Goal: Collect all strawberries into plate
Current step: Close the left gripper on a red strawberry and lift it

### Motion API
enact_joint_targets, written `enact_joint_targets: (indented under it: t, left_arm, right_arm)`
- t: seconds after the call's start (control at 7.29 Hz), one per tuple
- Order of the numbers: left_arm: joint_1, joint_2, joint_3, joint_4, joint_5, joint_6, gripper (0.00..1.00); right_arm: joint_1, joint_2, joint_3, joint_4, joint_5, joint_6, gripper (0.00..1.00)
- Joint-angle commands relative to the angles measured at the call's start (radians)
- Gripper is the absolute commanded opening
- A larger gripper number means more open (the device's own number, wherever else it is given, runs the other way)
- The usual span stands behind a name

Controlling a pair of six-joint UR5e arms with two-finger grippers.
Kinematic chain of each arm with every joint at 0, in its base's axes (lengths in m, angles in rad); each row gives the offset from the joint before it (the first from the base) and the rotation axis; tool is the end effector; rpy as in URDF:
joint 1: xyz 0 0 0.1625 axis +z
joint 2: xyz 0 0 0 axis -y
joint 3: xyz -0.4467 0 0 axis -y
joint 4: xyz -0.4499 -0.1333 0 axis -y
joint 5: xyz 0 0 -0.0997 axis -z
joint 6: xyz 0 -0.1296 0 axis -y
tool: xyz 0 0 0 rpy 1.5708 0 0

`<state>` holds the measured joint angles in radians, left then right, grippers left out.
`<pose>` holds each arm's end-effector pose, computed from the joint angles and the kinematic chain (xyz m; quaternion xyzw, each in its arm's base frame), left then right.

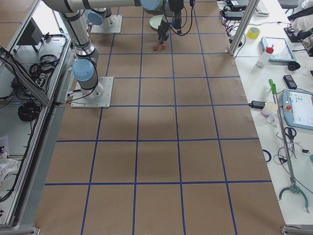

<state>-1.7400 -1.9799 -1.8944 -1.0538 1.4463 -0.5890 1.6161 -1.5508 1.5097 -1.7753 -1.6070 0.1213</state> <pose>-0.2453 -0.5485 0.1244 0.2133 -0.9691 -0.1227 0.0177 0.1550 -0.5802 0.5262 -0.0399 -0.9915 0.1235 0.0077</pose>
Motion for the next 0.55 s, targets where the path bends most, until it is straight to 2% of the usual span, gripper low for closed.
enact_joint_targets:
  t: [0.0, 0.27, 0.41]
  left_arm:
    - [-0.001, 0.021, 0.006, -0.003, 0.000, 0.006, 0.00]
    - [0.005, 0.064, 0.020, -0.066, 0.009, 0.024, 0.00]
    - [0.010, 0.078, 0.040, -0.110, 0.053, 0.059, 0.00]
  right_arm:
    - [-0.007, 0.003, 0.006, 0.010, -0.010, -0.012, 1.00]
    - [-0.028, 0.011, 0.006, 0.010, -0.002, -0.032, 1.00]
    - [-0.028, 0.012, 0.007, 0.008, 0.004, -0.023, 1.00]
